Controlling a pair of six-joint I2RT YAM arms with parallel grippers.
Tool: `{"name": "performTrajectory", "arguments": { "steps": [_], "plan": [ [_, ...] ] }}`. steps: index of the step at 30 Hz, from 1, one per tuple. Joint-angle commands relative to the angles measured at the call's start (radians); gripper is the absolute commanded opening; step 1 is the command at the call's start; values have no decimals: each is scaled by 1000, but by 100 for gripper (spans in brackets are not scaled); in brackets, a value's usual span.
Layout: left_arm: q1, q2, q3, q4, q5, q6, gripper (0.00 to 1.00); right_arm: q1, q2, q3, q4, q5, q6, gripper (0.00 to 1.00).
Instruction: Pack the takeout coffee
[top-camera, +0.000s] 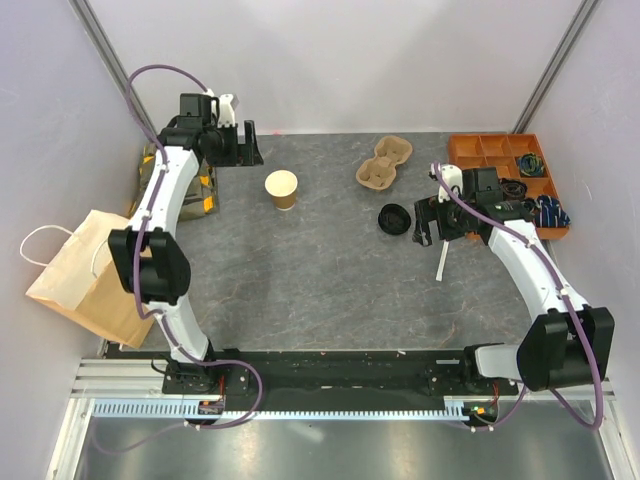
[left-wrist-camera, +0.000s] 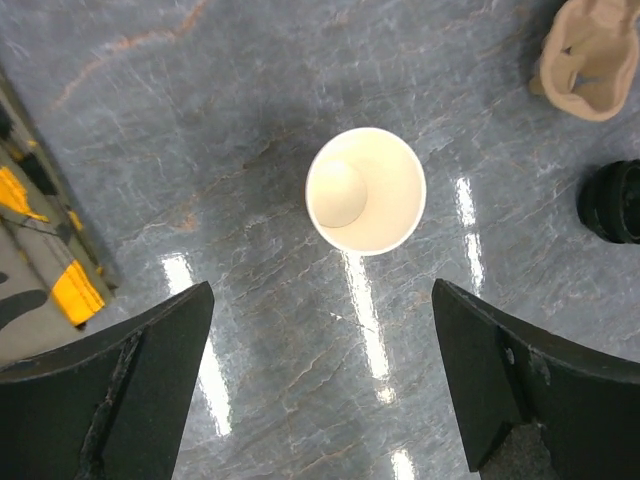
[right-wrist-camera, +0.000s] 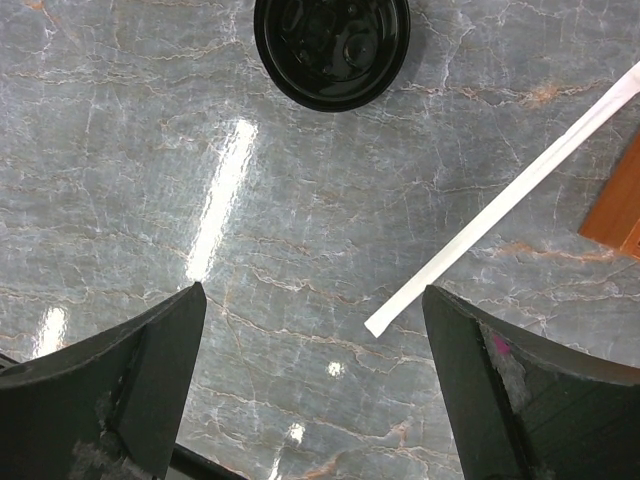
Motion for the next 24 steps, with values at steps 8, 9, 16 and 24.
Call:
{"name": "performTrajectory", "arguments": {
  "steps": [8,9,16,24],
  "plan": [
    [9,210,96,-19,132,-9,65,0,35,49,3,-11,0,98],
    [7,223,98,-18,132,-11,64,1,38,49,2,-11,-2,98],
    [6,288,92,4,134,-6,57,1,50,50,-2,-2,-3,98],
    [-2,343,101,21,126,0,49,1,57,43,-2,4,-6,98]
  ]
}}
